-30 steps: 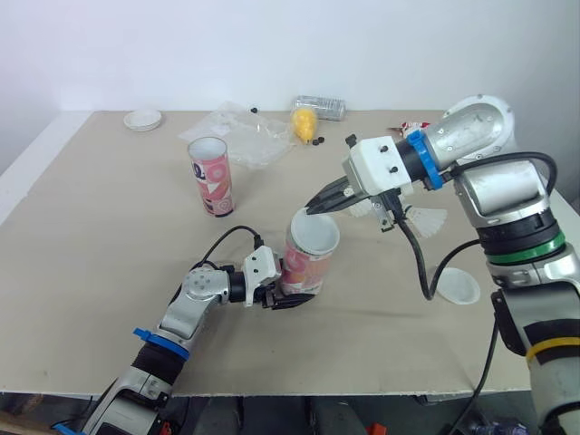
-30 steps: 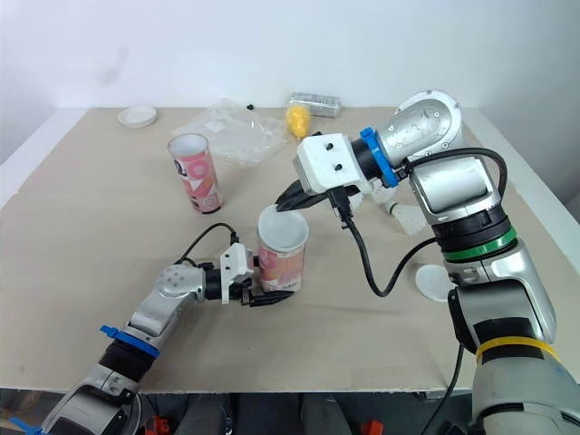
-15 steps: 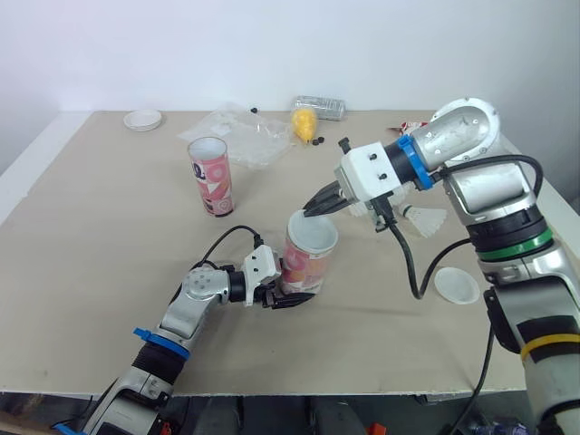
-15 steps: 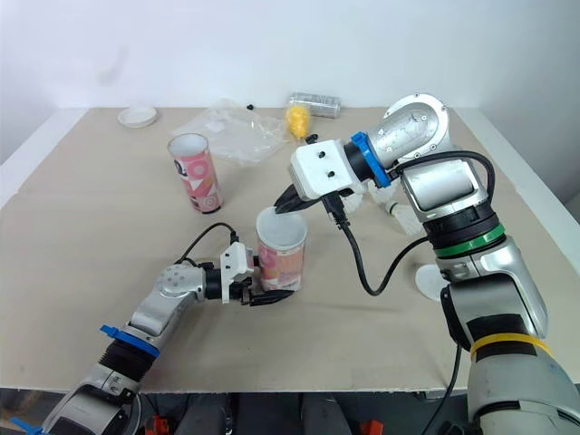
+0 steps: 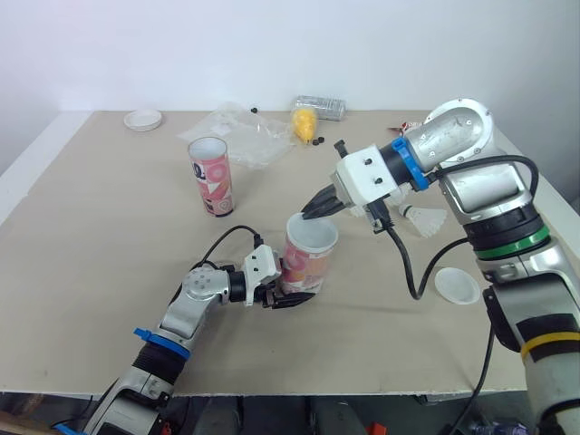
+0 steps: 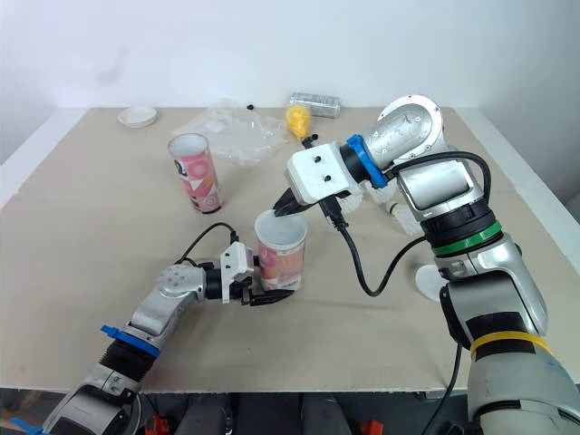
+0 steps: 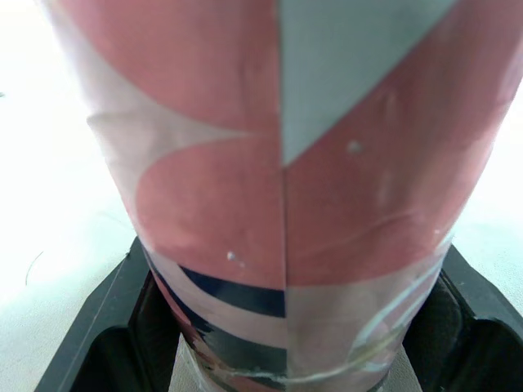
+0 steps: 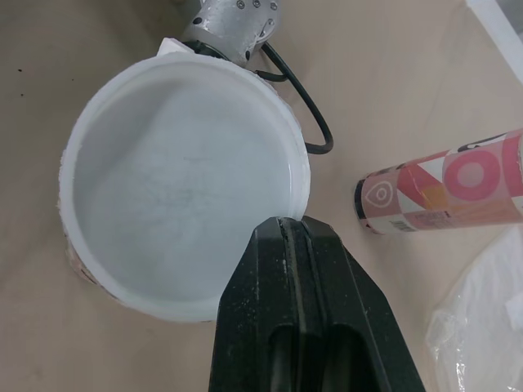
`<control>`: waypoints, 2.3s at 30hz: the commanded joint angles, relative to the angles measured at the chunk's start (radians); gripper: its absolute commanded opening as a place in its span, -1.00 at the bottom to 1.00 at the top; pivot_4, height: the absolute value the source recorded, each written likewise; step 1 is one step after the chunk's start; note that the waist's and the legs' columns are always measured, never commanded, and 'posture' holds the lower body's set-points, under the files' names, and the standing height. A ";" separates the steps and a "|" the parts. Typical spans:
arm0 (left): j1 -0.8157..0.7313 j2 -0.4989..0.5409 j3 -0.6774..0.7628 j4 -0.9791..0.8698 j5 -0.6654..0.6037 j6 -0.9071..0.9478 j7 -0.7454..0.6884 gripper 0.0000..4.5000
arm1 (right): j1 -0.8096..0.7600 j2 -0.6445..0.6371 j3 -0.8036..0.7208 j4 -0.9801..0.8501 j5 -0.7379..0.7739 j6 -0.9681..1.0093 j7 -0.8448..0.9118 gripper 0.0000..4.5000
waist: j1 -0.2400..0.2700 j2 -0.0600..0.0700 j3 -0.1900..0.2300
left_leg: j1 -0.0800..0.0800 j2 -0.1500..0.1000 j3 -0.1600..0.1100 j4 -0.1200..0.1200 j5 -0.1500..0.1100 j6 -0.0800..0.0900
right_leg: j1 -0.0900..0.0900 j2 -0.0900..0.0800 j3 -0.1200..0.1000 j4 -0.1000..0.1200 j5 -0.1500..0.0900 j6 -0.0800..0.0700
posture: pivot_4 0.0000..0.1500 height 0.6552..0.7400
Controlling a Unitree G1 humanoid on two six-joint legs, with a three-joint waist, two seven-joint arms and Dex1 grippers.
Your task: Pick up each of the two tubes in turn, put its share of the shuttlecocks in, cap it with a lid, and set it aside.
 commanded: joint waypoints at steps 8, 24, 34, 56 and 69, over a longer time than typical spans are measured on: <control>0.029 0.011 -0.017 0.066 0.031 0.068 0.019 0.37 | -0.028 -0.021 -0.032 -0.033 0.019 0.052 0.044 -0.70 | 0.000 0.000 0.000 | 0.000 0.000 0.000 0.000 0.000 0.000 | 0.000 0.000 0.000 0.000 0.000 0.000 | 1.00 1.00; 0.041 0.018 -0.015 0.055 0.029 0.076 0.015 0.37 | -0.043 -0.042 -0.246 -0.038 0.234 0.422 -0.058 -0.40 | 0.000 0.000 0.000 | 0.000 0.000 0.000 -0.001 0.000 0.000 | -0.001 0.000 0.000 0.000 0.000 -0.001 | 1.00 1.00; 0.039 0.012 -0.019 0.053 0.031 0.075 0.013 0.37 | 0.110 -0.002 -0.317 -0.257 0.405 0.740 -0.210 -0.99 | 0.000 0.000 0.000 | -0.001 0.000 0.000 -0.002 0.000 0.000 | -0.002 0.000 0.000 0.000 -0.001 -0.001 | 1.00 1.00; 0.052 0.015 -0.017 0.038 0.030 0.088 0.026 0.37 | 0.200 -0.028 -0.070 -0.286 0.170 0.545 -0.149 -0.99 | -0.001 -0.001 0.000 | -0.001 0.000 0.000 -0.003 0.000 0.000 | -0.002 0.000 0.000 -0.001 -0.001 -0.001 | 1.00 1.00; 0.039 0.012 -0.010 0.043 0.021 0.096 0.028 0.37 | 0.190 -0.019 0.016 -0.229 0.054 0.425 -0.088 -0.99 | -0.001 -0.004 -0.007 | 0.001 0.001 0.000 -0.003 -0.001 -0.001 | -0.003 0.000 -0.001 -0.001 -0.001 -0.001 | 1.00 1.00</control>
